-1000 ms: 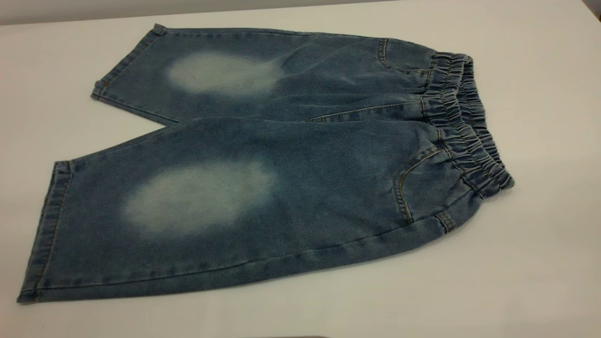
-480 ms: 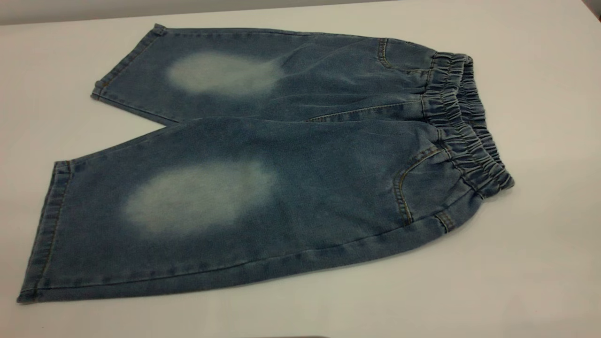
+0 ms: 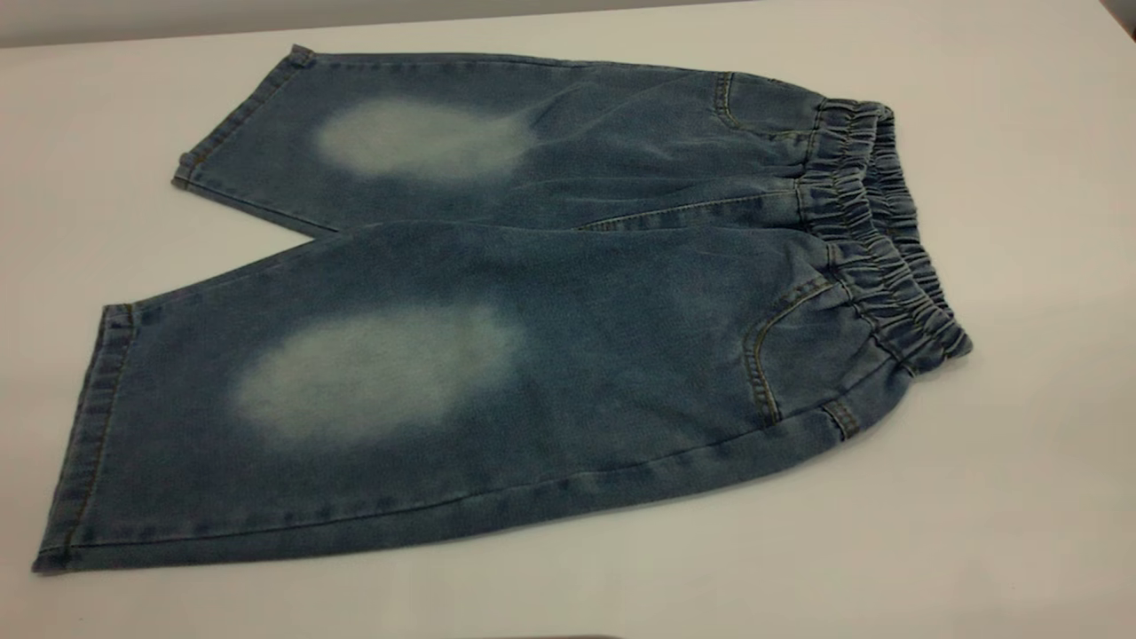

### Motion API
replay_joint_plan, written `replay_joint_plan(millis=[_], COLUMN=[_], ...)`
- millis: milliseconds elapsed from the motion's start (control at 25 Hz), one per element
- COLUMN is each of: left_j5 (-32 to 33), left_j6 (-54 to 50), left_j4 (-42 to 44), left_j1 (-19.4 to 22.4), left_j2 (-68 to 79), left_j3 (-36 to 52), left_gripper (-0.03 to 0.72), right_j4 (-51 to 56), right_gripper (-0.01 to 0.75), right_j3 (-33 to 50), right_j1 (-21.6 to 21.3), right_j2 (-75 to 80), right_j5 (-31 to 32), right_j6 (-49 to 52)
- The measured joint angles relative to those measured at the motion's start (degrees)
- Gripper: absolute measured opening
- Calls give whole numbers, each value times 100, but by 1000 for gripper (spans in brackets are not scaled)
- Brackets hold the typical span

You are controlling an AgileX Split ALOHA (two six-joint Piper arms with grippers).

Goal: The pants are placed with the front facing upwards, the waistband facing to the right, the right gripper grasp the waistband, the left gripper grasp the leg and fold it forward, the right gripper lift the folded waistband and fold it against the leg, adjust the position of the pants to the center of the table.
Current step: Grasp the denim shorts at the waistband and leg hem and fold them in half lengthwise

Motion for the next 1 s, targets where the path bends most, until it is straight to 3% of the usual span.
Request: replay_joint_plan(millis=[160,320,600,760,1000], left_j5=[-272,-720,-1355,-1772,-2355], left_j6=[-68,643,2379,3103,3693], left_j4=[-17,-158,-958,-1445,-2239], left_j1=[0,0,0,0,-73], left_j2=[845,2144,4160,5217,6392], left_j3=[-362,-891,-1232,-1236,-1236], left_gripper=[420,420,440,491,508], right_j4=[98,458,1829,2745,4426], right_gripper=[421,421,456,521,521], right_j3=[-137,-228,-228,-230,-269], right_j1=[0,0,0,0,0], right_j2=[832,2013,3920,5116,7080], right_j5=[-178,-678,-1880,-2213,-2874], right_j6=[0,-231,-2003,-2272,-2915])
